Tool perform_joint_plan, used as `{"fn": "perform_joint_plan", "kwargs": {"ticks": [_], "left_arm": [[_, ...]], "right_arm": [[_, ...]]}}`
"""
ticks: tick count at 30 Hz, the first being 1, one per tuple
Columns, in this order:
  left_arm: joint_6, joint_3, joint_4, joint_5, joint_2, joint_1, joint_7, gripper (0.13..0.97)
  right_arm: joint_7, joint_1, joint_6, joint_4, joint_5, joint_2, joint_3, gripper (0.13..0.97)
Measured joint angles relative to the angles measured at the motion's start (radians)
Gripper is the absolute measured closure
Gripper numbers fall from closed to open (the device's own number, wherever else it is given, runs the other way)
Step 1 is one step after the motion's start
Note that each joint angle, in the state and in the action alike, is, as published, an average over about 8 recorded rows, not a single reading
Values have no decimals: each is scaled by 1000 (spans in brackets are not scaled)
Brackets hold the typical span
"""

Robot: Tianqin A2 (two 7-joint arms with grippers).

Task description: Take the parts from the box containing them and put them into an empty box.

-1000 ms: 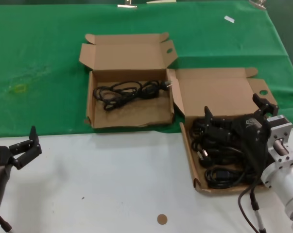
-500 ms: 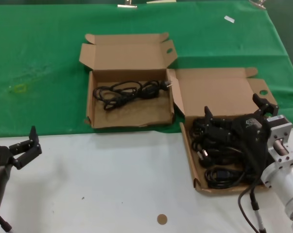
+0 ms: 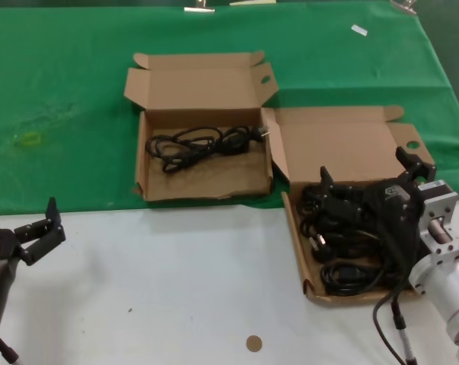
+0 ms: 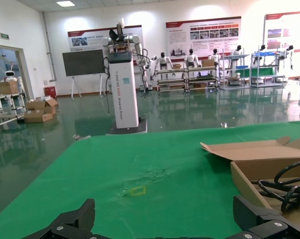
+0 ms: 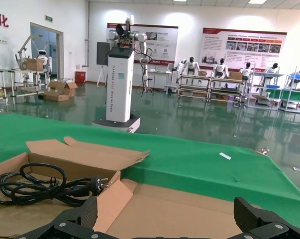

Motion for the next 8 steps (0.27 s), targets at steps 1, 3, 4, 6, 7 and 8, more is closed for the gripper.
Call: {"fn": "perform_joint_plan", "kwargs": {"ticks": [1, 3, 4, 6, 7, 8], "left_arm": [[0, 0, 0, 0, 0, 0, 0, 132], [0, 0, 0, 0, 0, 0, 0, 132], [0, 0, 0, 0, 0, 0, 0, 132], [0, 0, 0, 0, 0, 0, 0, 132], [0, 0, 0, 0, 0, 0, 0, 132], [0, 0, 0, 0, 0, 0, 0, 132]], "right_arm": [[0, 0, 0, 0, 0, 0, 0, 129], [0, 0, 0, 0, 0, 0, 0, 129], [0, 0, 0, 0, 0, 0, 0, 129], [0, 0, 0, 0, 0, 0, 0, 129], [0, 0, 0, 0, 0, 0, 0, 129], [0, 0, 0, 0, 0, 0, 0, 129]]}}
